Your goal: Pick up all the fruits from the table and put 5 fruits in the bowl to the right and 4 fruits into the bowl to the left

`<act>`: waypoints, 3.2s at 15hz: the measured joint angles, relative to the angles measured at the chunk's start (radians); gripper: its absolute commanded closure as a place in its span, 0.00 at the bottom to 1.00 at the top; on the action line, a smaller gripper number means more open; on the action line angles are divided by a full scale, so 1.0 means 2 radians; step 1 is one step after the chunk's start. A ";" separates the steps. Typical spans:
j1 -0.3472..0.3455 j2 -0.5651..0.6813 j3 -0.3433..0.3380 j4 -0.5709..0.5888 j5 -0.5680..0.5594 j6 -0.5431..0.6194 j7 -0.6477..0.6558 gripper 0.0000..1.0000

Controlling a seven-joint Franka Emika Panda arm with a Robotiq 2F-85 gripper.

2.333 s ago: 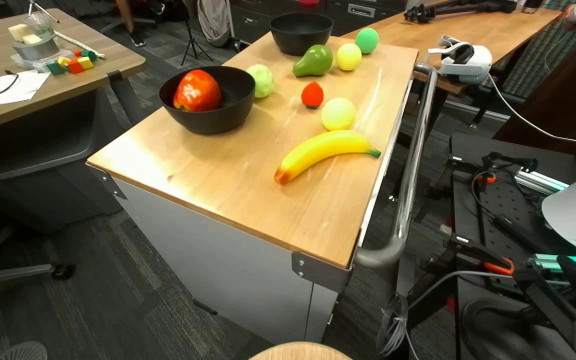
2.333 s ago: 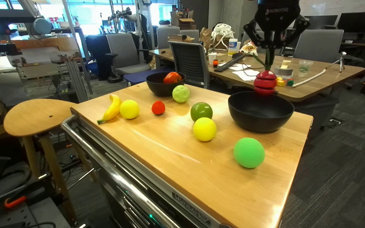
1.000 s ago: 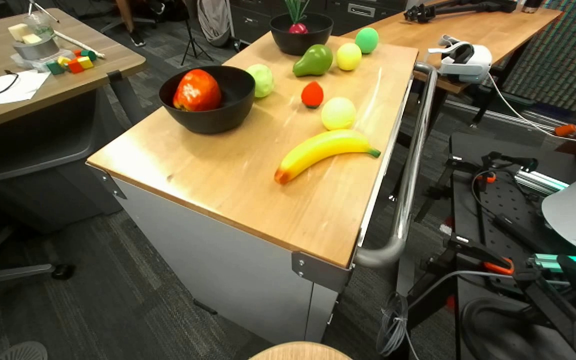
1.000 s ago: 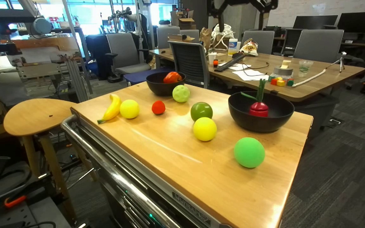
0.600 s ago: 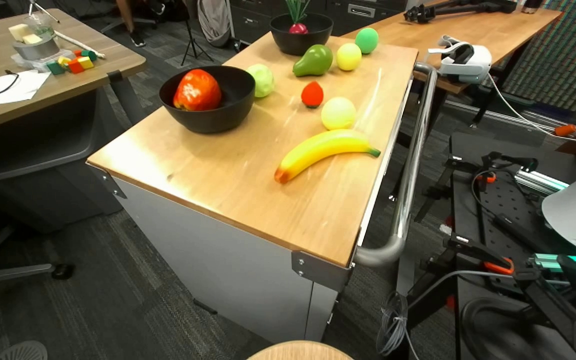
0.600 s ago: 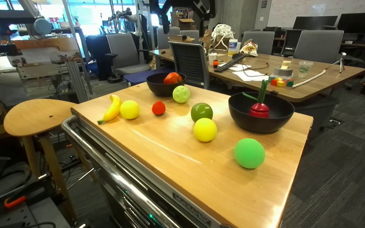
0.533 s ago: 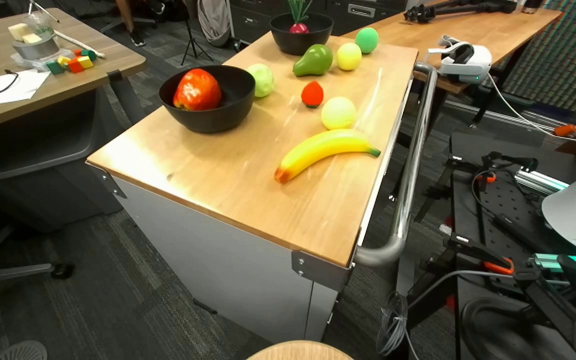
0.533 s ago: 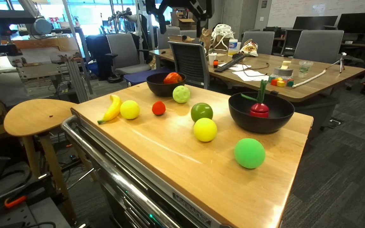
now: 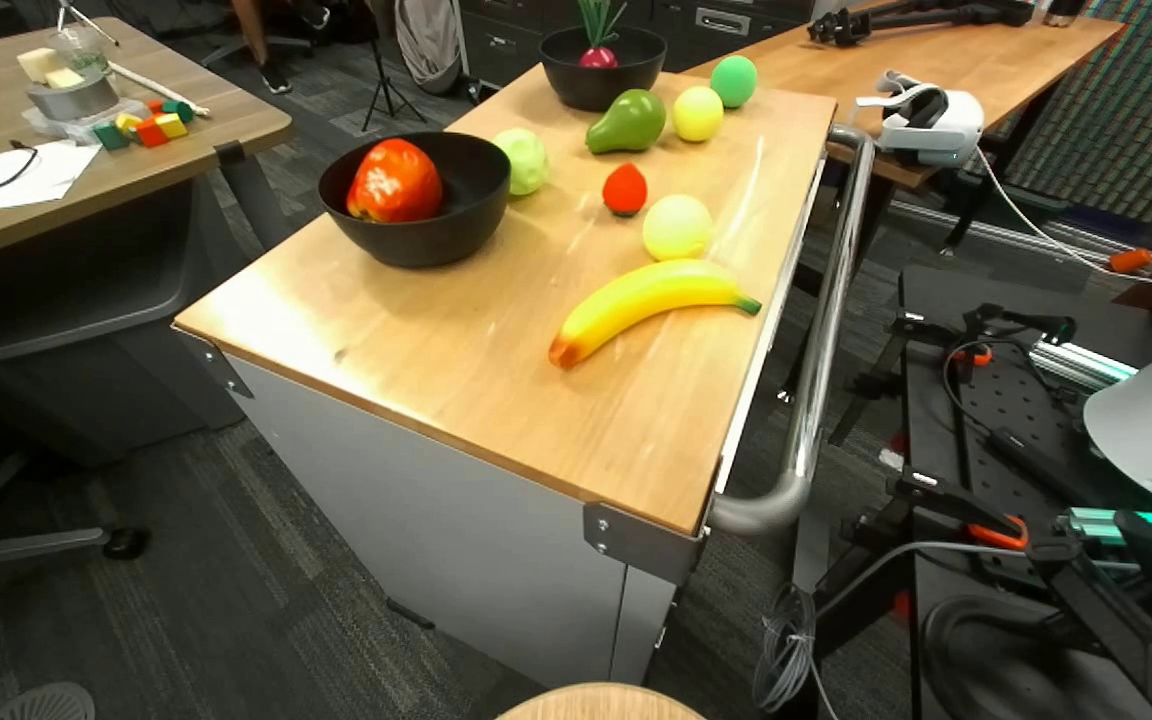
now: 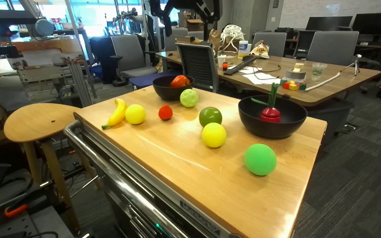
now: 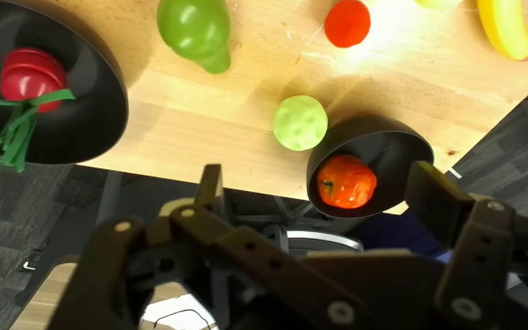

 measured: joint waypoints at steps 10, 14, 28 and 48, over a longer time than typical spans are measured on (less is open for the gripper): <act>0.010 0.002 -0.010 0.000 -0.001 -0.001 0.000 0.00; 0.040 0.006 -0.046 0.000 0.038 -0.062 -0.092 0.00; 0.048 0.028 -0.053 0.000 0.034 -0.013 -0.135 0.00; 0.042 0.252 0.049 0.076 0.034 0.176 -0.285 0.00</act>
